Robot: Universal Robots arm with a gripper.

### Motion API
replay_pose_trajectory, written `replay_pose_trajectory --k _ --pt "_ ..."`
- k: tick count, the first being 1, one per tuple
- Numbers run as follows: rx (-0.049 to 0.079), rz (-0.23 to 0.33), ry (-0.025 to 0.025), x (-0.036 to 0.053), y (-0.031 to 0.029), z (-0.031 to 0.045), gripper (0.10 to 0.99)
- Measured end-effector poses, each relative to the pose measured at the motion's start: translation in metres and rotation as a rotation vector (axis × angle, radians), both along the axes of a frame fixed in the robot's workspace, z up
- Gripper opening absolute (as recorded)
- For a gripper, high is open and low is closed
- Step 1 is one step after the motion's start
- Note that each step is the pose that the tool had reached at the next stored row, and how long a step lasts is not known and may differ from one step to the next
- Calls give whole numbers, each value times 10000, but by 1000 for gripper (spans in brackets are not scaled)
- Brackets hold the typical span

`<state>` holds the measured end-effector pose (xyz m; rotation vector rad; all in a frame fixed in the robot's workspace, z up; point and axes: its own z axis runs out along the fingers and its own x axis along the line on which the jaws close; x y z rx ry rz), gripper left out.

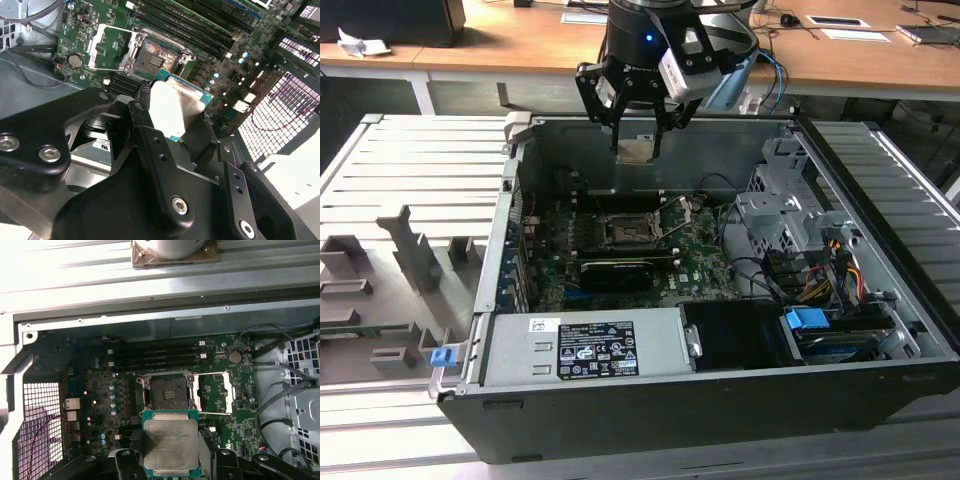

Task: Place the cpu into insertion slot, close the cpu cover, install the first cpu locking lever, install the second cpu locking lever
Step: 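Place the cpu into insertion slot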

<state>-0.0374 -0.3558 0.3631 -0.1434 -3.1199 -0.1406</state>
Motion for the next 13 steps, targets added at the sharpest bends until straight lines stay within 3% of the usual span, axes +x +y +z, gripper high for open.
replay_pose_trajectory --k 7,13 --pt "0 -64 0 0 0 -3 525" --pt "0 -651 0 0 0 -10 525"
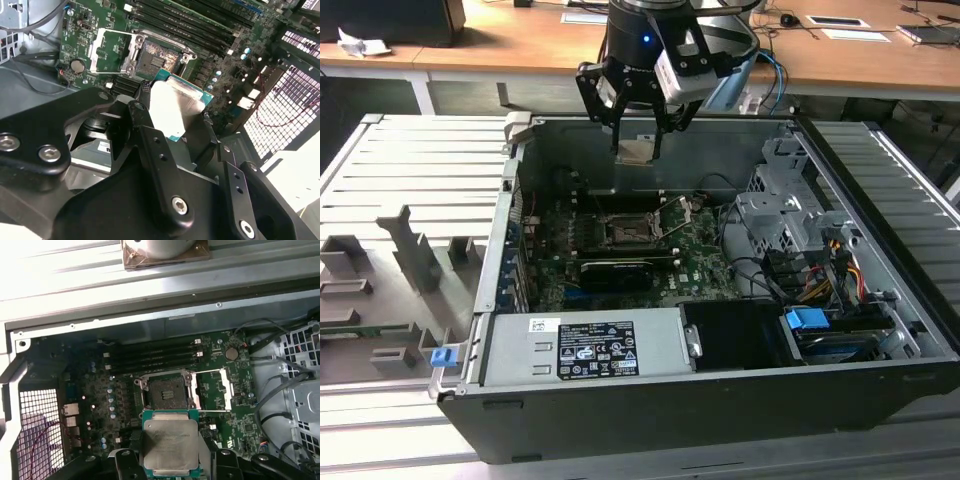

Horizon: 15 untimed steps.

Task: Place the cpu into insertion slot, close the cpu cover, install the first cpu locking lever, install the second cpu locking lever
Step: 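Place the cpu into insertion slot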

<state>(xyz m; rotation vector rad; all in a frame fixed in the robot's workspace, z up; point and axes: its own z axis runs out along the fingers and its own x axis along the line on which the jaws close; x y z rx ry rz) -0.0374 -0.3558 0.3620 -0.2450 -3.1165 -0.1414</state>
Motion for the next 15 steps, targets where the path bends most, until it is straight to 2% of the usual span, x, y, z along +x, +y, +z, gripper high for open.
replay_pose_trajectory --k 7,15 --pt "0 -420 0 0 0 -3 525" --pt "0 -662 -1 0 0 -5 525"
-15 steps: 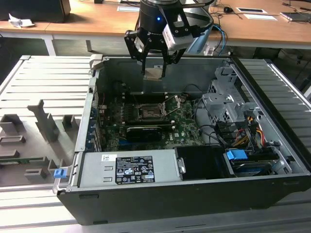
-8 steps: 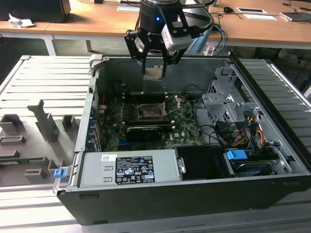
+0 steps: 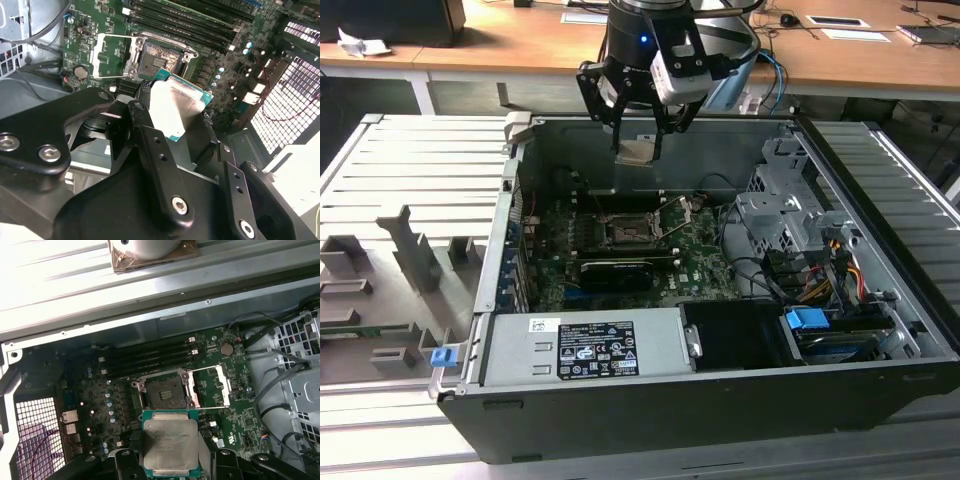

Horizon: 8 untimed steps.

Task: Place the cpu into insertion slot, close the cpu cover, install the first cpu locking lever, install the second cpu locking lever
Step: 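Place the cpu into insertion slot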

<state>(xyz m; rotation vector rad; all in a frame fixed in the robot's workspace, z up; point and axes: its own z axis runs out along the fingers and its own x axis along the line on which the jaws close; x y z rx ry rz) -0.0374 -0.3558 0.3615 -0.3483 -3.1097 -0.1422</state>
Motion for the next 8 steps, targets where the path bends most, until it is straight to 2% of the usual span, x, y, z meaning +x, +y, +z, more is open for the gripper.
replay_pose_trajectory --k 8 --pt "0 -170 0 0 0 -1 525"
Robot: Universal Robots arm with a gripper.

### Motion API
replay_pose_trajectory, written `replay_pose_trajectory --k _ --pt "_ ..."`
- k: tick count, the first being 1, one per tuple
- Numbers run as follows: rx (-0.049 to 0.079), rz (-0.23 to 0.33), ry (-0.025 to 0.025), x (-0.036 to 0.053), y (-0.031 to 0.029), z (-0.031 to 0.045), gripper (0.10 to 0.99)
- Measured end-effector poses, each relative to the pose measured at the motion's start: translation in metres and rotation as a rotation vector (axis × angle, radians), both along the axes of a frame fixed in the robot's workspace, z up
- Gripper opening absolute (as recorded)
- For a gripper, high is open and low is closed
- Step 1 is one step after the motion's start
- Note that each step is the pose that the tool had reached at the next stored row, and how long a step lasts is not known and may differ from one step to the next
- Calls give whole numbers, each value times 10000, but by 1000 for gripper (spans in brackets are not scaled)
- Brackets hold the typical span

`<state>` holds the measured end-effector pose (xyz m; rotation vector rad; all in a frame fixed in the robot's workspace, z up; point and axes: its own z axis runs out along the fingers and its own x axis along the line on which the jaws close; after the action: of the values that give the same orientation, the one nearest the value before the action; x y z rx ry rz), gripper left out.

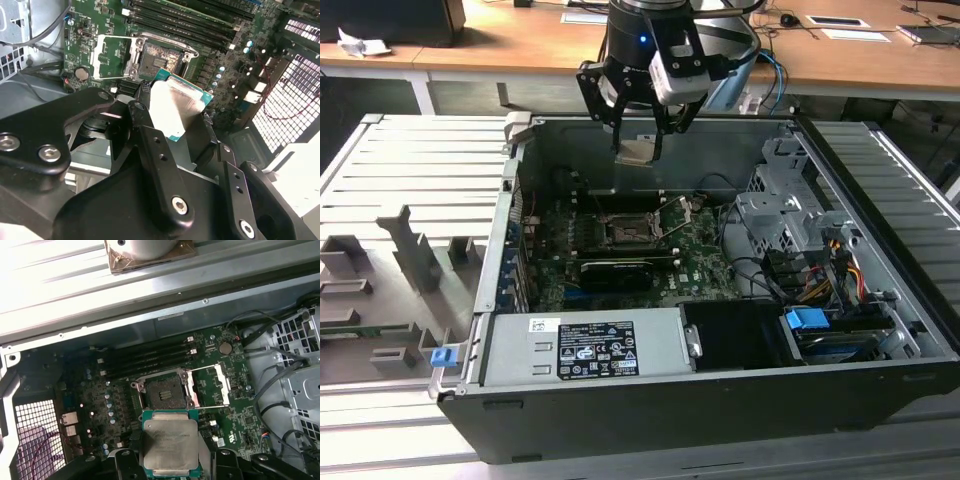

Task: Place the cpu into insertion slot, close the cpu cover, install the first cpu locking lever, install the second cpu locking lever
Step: 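Place the cpu into insertion slot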

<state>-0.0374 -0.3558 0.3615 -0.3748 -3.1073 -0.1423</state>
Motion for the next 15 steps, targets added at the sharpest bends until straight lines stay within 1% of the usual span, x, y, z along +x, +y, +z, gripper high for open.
replay_pose_trajectory --k 15 --pt "0 -360 1 0 0 -5 525"
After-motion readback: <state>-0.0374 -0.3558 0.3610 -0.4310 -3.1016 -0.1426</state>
